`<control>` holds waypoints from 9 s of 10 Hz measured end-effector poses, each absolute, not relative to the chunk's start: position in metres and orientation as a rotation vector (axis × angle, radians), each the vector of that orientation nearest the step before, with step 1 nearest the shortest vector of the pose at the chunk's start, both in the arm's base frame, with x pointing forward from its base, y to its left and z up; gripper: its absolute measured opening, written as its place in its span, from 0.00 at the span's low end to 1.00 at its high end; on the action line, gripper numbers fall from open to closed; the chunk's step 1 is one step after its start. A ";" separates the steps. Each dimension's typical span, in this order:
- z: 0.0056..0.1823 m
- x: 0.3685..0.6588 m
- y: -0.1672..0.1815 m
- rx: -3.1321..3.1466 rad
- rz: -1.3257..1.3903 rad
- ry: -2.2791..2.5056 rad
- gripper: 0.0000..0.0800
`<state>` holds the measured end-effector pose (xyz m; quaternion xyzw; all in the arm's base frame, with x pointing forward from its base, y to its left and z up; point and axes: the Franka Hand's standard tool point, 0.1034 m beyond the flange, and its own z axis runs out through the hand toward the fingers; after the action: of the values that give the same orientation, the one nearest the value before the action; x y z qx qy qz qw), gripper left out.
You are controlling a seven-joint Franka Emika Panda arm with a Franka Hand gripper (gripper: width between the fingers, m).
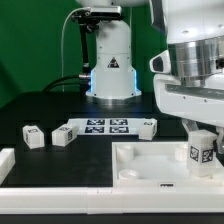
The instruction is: Assemble one leg
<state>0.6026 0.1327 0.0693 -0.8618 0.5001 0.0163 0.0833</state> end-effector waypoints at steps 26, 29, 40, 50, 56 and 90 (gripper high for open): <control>0.069 0.609 0.125 -2.891 -0.119 0.986 0.37; 0.068 0.608 0.126 -2.705 -0.091 1.383 0.37; 0.069 0.610 0.118 -3.034 -0.137 0.318 0.81; 0.071 0.611 0.115 -3.075 -0.159 -0.310 0.45; 0.070 0.611 0.118 -3.045 -0.240 0.239 0.36; 0.074 0.608 0.119 -3.033 -0.208 0.640 0.36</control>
Offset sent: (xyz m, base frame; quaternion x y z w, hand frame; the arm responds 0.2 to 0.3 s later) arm 0.0035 0.0001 -0.0059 0.0161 0.0154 -0.3417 0.9395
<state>0.6084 0.1190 0.0741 -0.9761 0.2061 -0.0670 0.0176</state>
